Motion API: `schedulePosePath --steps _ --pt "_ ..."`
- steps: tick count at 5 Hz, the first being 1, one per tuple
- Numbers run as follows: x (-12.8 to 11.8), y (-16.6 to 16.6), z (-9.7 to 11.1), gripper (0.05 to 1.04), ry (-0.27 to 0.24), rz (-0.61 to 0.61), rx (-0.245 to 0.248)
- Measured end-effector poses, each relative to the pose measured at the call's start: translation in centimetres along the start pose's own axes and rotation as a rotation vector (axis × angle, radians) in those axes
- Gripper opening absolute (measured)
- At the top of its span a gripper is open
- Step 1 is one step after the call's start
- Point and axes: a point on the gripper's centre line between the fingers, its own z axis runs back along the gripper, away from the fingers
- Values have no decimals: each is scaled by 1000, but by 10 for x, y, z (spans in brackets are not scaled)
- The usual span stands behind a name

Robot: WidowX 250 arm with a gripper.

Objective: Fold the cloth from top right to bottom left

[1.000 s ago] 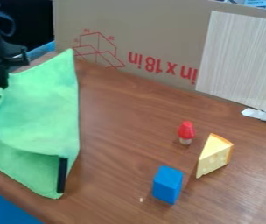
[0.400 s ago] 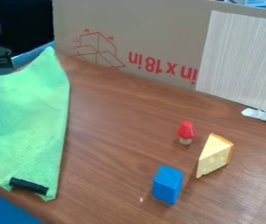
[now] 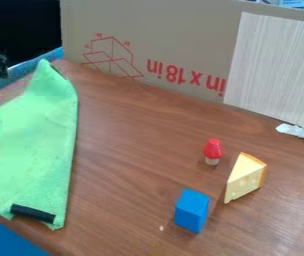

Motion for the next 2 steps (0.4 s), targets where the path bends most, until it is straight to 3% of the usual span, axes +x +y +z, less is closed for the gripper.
schedulePosePath --steps 1,2 --pt "3 2 6 838 12 1 8" --pt "9 4 13 1008 16 6 20"
